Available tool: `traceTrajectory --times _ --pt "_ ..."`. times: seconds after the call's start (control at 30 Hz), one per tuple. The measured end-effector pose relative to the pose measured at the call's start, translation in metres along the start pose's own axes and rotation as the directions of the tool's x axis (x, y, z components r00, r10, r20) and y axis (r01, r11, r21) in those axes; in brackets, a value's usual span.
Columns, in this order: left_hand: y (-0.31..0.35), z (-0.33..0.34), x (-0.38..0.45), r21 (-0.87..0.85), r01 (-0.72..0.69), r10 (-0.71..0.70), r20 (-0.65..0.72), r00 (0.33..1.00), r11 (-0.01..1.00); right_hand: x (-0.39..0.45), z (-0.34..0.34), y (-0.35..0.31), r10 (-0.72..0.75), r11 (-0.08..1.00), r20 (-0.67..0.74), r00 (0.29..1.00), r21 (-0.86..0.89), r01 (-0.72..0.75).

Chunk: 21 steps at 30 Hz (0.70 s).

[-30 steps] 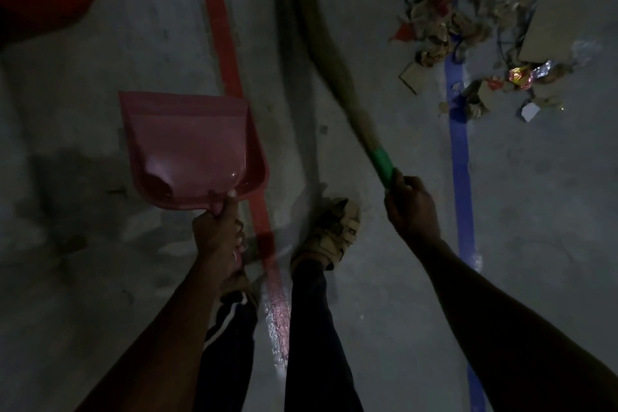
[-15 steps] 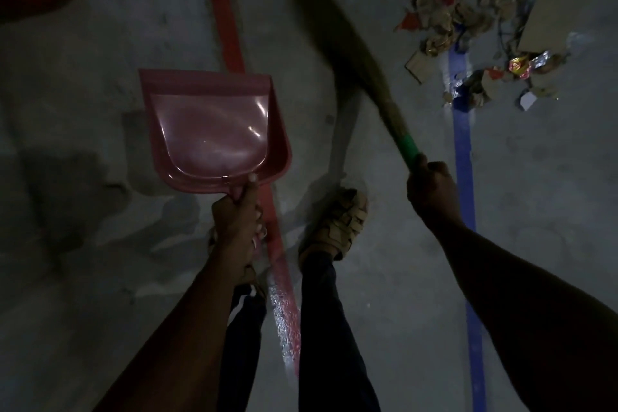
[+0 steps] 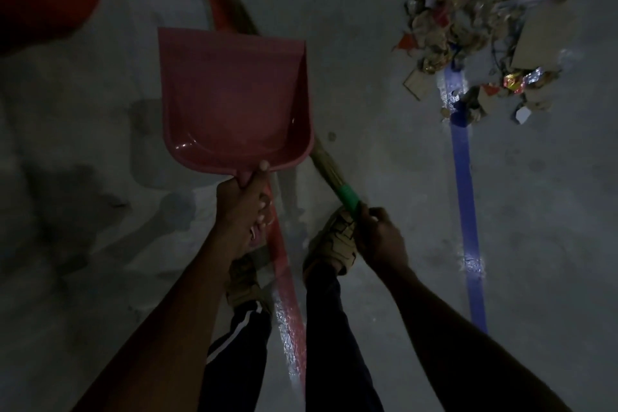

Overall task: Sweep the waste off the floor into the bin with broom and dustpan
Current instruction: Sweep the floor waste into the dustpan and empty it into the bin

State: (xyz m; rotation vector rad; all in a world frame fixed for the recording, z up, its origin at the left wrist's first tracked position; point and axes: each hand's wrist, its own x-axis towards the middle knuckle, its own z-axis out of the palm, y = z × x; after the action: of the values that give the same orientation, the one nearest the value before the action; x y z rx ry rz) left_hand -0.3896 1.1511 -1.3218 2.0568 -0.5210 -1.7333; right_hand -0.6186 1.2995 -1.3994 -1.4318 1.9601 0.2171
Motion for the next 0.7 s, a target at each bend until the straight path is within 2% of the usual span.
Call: traceTrajectory --times 0.1,0.27,0.4,0.47,0.57,0.7 --pt "0.020 0.008 0.000 0.018 -0.007 0.006 0.064 0.998 1.000 0.005 -0.004 -0.012 0.127 0.992 0.020 0.992 0.003 -0.127" --pt "0.049 0.031 -0.006 -0.004 0.025 -0.023 0.210 0.977 1.000 0.041 -0.053 0.009 0.337 0.940 -0.152 0.929 0.106 -0.324" --pt "0.058 0.063 -0.008 -0.026 0.044 -0.037 0.229 0.973 0.999 0.076 -0.097 0.043 0.424 0.903 -0.226 0.877 0.177 -0.391" --pt "0.059 0.077 -0.009 -0.016 0.032 -0.027 0.236 0.971 0.999 0.084 -0.113 0.055 0.379 0.922 -0.242 0.893 0.181 -0.342" --pt "0.064 0.102 -0.011 -0.010 0.015 -0.012 0.241 0.970 1.000 0.087 -0.130 0.069 0.220 0.970 -0.244 0.944 0.162 -0.184" --pt "0.085 0.138 -0.016 0.002 0.018 -0.018 0.200 0.980 1.000 0.085 -0.131 0.077 0.027 0.994 -0.141 0.990 0.105 -0.012"
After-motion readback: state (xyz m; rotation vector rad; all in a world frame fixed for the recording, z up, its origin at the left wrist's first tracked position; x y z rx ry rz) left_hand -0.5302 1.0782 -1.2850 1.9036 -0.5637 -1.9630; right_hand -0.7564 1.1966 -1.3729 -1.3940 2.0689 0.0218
